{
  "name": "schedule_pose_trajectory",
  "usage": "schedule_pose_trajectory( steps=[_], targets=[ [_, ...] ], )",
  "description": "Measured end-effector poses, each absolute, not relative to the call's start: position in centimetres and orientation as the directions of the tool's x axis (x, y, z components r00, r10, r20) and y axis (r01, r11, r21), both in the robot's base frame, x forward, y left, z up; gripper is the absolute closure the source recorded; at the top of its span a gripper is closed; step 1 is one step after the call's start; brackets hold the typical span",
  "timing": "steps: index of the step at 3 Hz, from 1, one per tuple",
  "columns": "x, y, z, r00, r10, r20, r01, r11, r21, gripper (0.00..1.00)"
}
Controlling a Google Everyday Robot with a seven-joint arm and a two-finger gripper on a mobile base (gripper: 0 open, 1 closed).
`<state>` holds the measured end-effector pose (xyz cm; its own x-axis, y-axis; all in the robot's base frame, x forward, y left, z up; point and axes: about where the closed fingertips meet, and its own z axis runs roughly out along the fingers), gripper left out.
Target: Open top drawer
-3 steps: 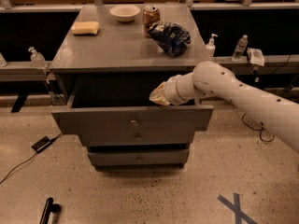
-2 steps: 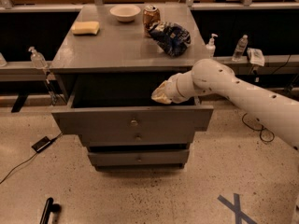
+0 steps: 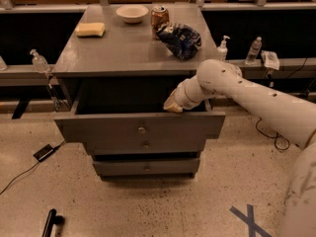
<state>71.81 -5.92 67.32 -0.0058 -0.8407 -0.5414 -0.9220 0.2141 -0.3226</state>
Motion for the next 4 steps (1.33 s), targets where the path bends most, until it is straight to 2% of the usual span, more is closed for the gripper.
schedule_pose_trajectory(
  steps=[2, 4],
  targets=[
    [67.8, -6.1, 64.6, -0.024, -0.865, -0.502, -0.972, 0.137, -0.19, 1.0],
    [62.9, -6.2, 66.8, -0.048, -0.841, -0.538, -0.973, 0.162, -0.167, 1.0]
  ],
)
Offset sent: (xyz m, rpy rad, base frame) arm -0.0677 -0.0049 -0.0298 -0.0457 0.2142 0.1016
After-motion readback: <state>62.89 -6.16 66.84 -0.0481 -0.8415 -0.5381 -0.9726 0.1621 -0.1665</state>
